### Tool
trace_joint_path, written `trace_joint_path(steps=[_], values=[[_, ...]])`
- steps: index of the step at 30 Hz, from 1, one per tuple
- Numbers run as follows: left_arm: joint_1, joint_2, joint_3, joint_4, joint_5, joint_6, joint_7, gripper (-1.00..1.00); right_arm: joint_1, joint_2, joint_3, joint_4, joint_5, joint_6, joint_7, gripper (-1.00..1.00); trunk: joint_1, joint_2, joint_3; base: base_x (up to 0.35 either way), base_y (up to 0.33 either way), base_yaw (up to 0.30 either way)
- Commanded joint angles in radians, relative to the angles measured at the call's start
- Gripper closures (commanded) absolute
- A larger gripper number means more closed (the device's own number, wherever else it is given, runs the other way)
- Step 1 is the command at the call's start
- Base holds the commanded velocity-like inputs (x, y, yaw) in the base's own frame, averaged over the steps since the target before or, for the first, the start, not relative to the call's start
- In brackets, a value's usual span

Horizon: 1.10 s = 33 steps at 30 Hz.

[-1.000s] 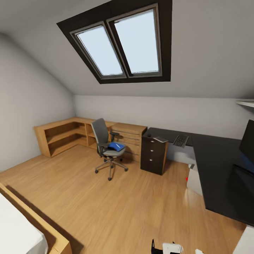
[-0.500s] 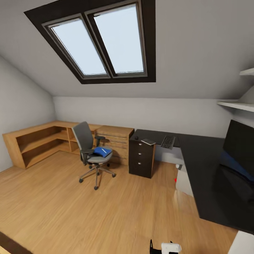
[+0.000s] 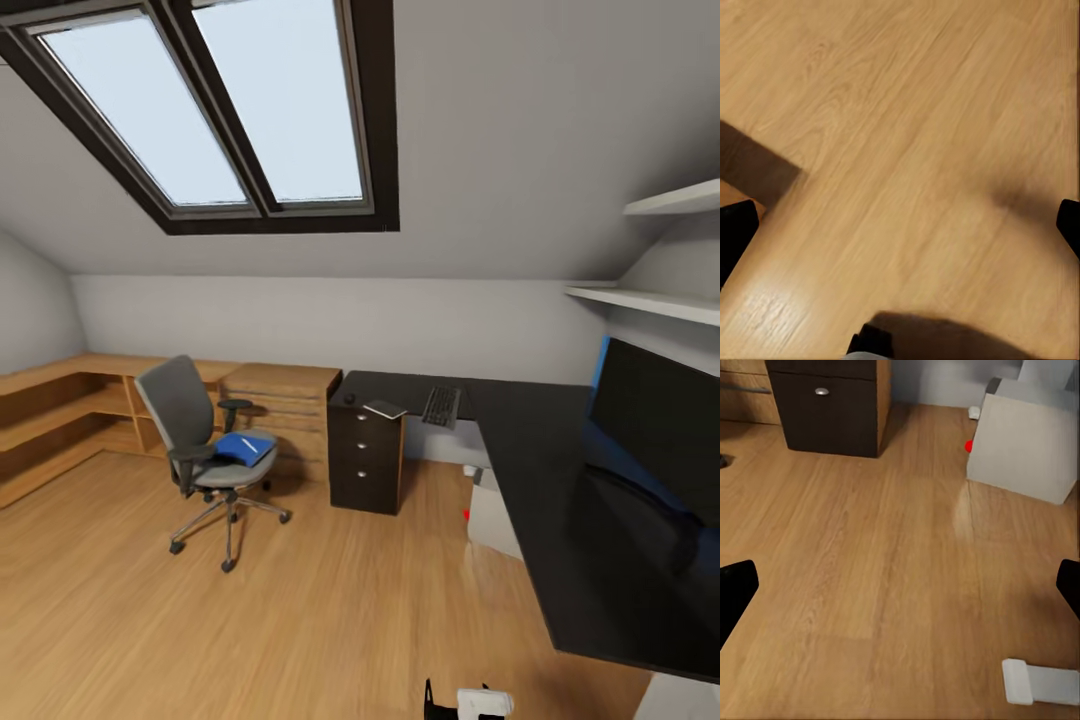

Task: In the bedroom, organize the workspace by keeping the computer under the desk, ensuring the monitor is on the desk, placing the keyboard on the desk next to the monitor, placing the mouse on the desk next to the keyboard, moving the folder from the swivel chair onto the desk next to the mouse, stacking the notebook on top of the folder with the pen on top of the notebook, and positioning the swivel chair next to the desk.

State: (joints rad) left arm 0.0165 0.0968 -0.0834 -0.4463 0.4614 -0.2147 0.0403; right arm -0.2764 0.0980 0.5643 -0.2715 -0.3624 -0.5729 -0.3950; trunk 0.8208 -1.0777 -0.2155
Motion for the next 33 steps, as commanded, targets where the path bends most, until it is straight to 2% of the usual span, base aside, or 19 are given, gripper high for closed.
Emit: trace_joint_path(steps=[1, 3, 5, 14, 24, 33], values=[[0.000, 0.001, -0.008, -0.002, 0.009, -0.003, 0.004, -1.00, -0.001, 0.000, 0.008, 0.001, -0.009, -0.003, -0.007, -1.00, 0.001, -0.001, -0.002, 0.331, 0.105, -0.208], [0.000, 0.001, -0.009, -0.002, 0.009, -0.003, 0.004, -1.00, -0.001, 0.000, 0.008, 0.000, -0.026, -0.002, -0.007, -1.00, 0.001, -0.001, -0.004, 0.331, 0.109, -0.190], [0.000, 0.001, -0.009, -0.002, 0.009, -0.003, 0.004, -1.00, -0.001, 0.000, 0.008, 0.000, -0.059, -0.002, -0.007, -1.00, 0.001, -0.001, -0.007, 0.331, 0.112, -0.162], [0.000, 0.001, -0.009, -0.001, 0.009, -0.004, 0.004, -1.00, -0.001, 0.000, 0.008, 0.001, -0.067, -0.001, -0.007, -1.00, 0.001, -0.001, -0.021, 0.319, 0.136, -0.041], [0.000, 0.001, -0.008, 0.000, 0.009, -0.003, 0.004, -1.00, -0.001, 0.000, 0.008, 0.002, -0.067, -0.001, -0.007, -1.00, 0.001, -0.001, -0.037, 0.070, 0.040, -0.001], [0.000, 0.001, -0.009, 0.000, 0.009, -0.003, 0.004, -1.00, -0.001, -0.001, 0.008, 0.002, -0.067, -0.001, -0.007, -1.00, 0.001, -0.001, -0.051, 0.284, 0.116, 0.000]])
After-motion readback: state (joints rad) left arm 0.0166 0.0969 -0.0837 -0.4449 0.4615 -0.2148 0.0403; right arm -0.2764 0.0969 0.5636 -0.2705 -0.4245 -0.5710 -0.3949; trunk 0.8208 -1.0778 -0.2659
